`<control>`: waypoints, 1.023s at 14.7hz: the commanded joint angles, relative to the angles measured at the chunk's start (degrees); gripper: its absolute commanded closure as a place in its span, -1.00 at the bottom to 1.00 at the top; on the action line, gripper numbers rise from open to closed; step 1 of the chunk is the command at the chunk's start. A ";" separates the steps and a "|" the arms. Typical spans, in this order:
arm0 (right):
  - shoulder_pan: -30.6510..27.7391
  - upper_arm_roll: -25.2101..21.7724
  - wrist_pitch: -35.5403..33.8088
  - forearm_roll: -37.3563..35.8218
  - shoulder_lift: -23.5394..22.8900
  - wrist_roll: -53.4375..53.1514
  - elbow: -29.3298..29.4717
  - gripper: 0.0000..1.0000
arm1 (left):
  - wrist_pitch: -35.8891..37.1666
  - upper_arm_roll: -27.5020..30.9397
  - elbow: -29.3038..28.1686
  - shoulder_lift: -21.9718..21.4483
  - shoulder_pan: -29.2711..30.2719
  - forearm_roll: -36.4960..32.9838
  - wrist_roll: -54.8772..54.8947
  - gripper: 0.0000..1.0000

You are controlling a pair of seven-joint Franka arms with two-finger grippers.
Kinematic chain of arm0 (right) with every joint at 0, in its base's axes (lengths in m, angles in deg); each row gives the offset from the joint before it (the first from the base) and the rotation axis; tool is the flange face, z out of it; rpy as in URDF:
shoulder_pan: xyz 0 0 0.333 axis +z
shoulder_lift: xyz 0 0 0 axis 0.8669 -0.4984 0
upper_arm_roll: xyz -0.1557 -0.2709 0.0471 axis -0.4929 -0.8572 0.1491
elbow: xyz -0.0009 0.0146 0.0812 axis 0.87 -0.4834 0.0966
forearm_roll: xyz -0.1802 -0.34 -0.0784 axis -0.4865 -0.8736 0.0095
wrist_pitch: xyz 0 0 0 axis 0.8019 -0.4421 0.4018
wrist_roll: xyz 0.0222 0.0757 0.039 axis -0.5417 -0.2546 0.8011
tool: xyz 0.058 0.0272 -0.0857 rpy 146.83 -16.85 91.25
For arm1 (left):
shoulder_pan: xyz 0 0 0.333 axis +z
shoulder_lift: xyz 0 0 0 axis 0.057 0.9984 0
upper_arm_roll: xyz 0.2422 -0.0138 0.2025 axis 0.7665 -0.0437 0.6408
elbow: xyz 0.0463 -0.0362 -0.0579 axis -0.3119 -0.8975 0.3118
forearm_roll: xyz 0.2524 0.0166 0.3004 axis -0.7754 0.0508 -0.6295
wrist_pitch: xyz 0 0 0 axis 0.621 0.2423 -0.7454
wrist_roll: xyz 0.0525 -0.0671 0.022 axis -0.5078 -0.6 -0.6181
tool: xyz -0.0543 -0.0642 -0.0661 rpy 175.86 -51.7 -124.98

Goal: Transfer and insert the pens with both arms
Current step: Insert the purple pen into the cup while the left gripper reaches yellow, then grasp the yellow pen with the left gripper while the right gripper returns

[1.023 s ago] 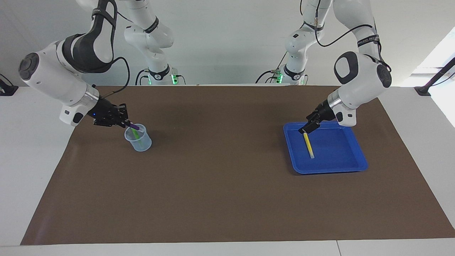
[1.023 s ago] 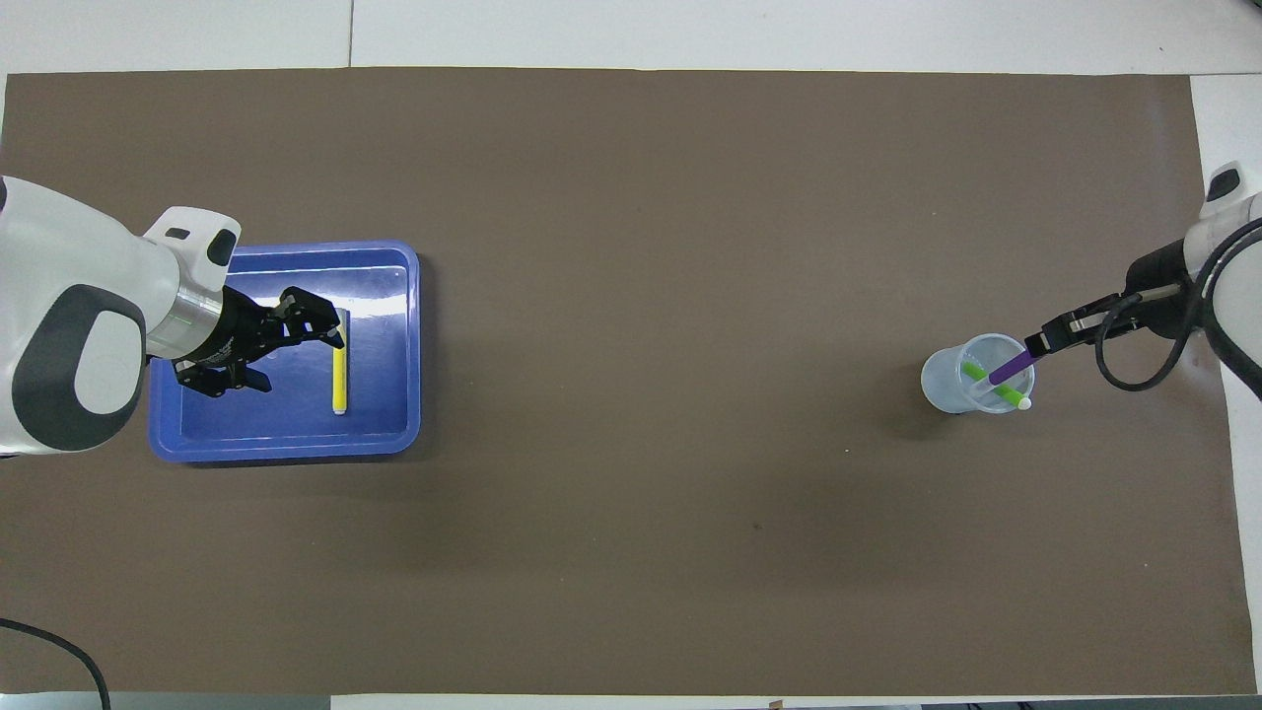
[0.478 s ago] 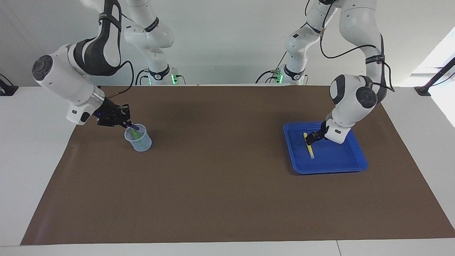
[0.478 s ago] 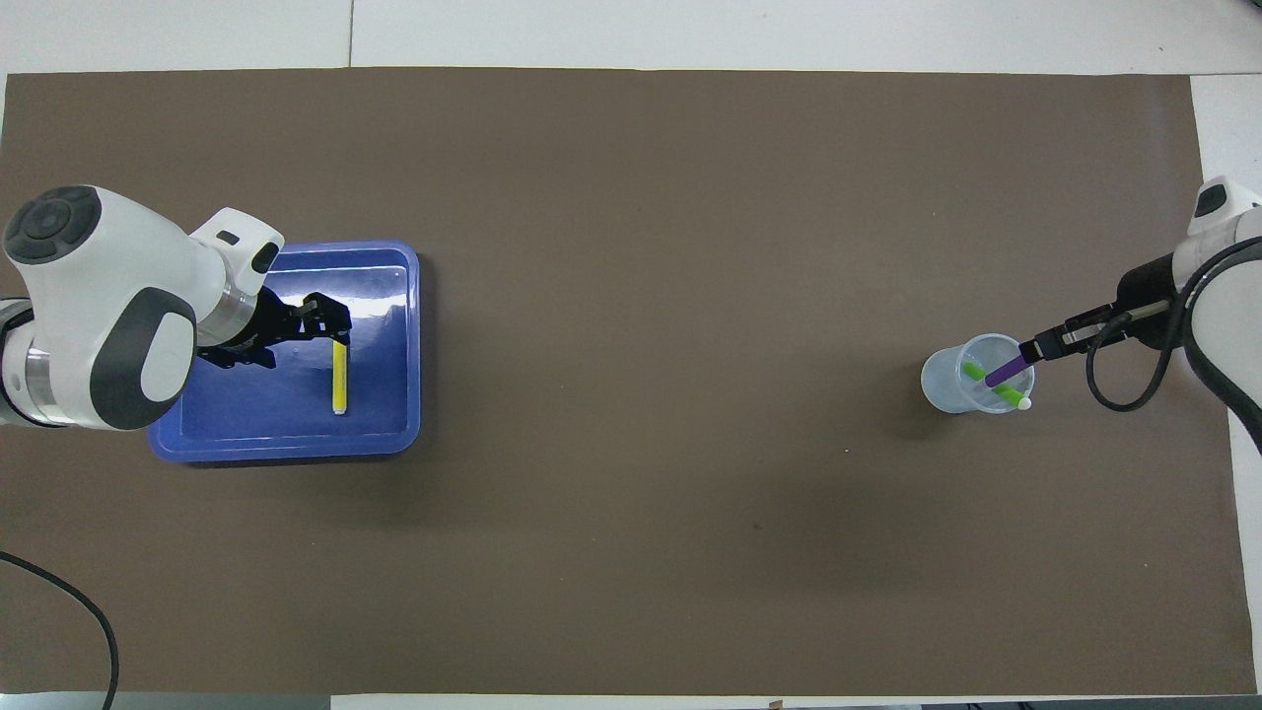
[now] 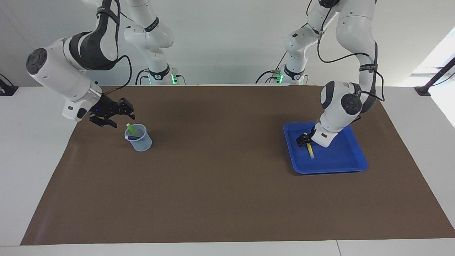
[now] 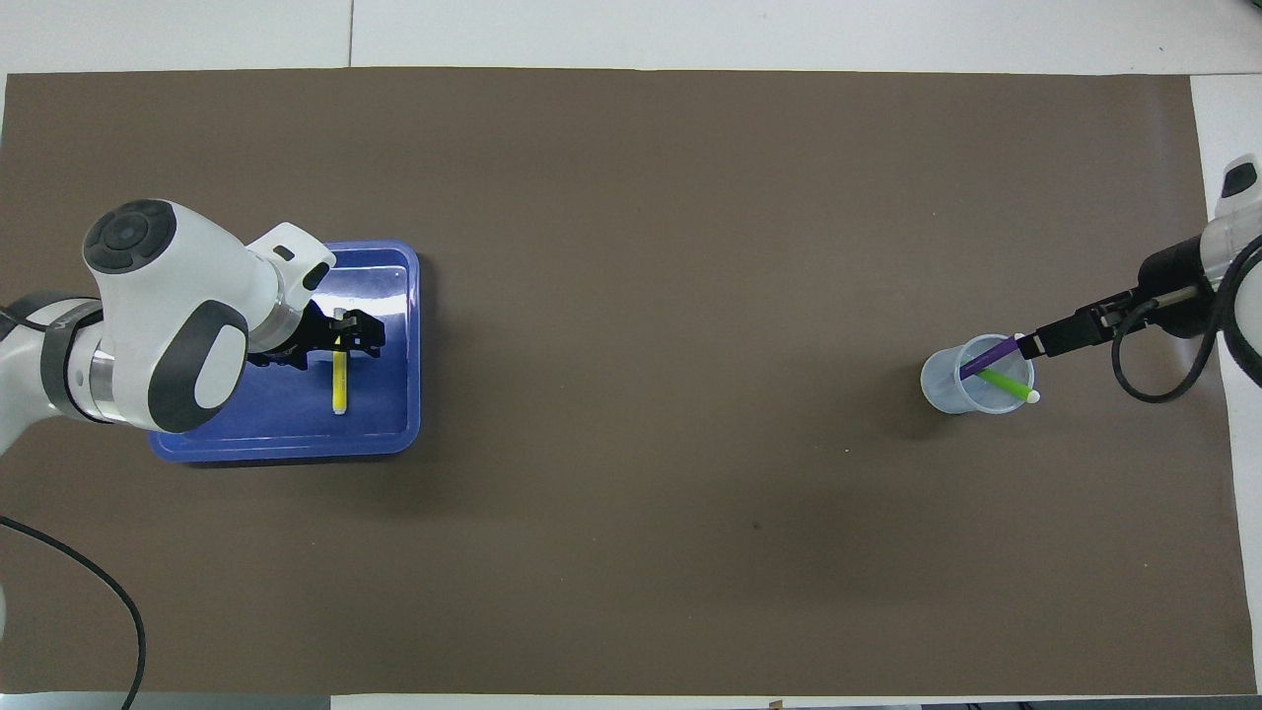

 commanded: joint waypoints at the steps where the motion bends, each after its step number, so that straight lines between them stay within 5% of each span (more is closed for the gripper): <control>1: 0.32 0.85 -1.59 7.80 -2.06 -0.23 3.40 -0.95 | -2.59 0.18 -1.04 0.44 0.13 -1.42 1.48 -0.83; 7: 11.83 0.94 8.15 23.37 -1.71 -24.81 1.47 -1.00 | -2.94 0.09 -0.87 1.58 0.13 -3.88 1.48 -0.61; 10: 16.22 0.94 11.24 26.72 -1.53 -32.20 0.93 -1.00 | -2.94 0.09 -0.78 1.58 0.39 -3.88 1.48 -0.27; 12: 17.90 0.94 11.77 29.00 -1.44 -34.85 0.58 -1.00 | -2.94 0.09 -0.69 1.58 0.30 -3.88 1.48 0.08; 15: 21.24 0.94 16.24 30.33 -1.44 -40.64 0.32 -1.00 | -2.68 0.18 -0.60 1.58 0.39 -3.88 1.48 1.00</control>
